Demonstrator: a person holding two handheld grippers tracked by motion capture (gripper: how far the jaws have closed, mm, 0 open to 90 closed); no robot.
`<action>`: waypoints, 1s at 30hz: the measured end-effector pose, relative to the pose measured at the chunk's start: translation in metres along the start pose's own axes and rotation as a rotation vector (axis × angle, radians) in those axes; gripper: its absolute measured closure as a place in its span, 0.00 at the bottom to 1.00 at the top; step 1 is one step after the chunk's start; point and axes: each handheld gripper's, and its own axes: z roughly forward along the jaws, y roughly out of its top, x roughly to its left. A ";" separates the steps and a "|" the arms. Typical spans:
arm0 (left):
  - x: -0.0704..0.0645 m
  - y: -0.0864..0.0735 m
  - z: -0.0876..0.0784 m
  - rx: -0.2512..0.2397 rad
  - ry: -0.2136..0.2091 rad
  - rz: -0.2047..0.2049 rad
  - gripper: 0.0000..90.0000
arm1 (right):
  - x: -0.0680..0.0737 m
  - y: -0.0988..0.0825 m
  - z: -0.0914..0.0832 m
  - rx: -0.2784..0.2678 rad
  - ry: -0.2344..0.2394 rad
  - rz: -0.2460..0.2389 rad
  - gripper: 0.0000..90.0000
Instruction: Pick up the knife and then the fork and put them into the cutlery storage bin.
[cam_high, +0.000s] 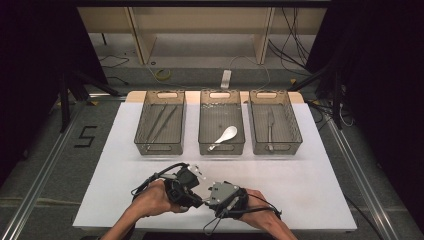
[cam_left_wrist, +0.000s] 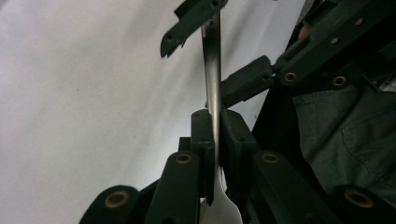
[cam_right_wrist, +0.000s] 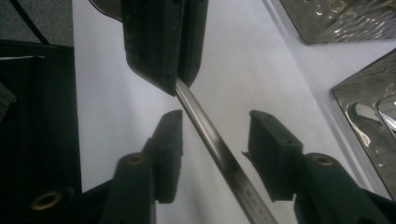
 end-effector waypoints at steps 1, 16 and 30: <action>-0.001 0.000 0.001 0.002 -0.001 -0.001 0.93 | 0.000 0.000 0.000 0.003 0.000 -0.008 0.69; 0.001 0.002 0.003 -0.009 -0.003 0.050 0.82 | 0.014 0.002 0.000 0.079 0.064 -0.230 0.97; 0.011 -0.004 -0.022 -0.235 0.149 0.004 0.39 | -0.009 -0.011 -0.008 0.089 -0.013 -0.106 0.98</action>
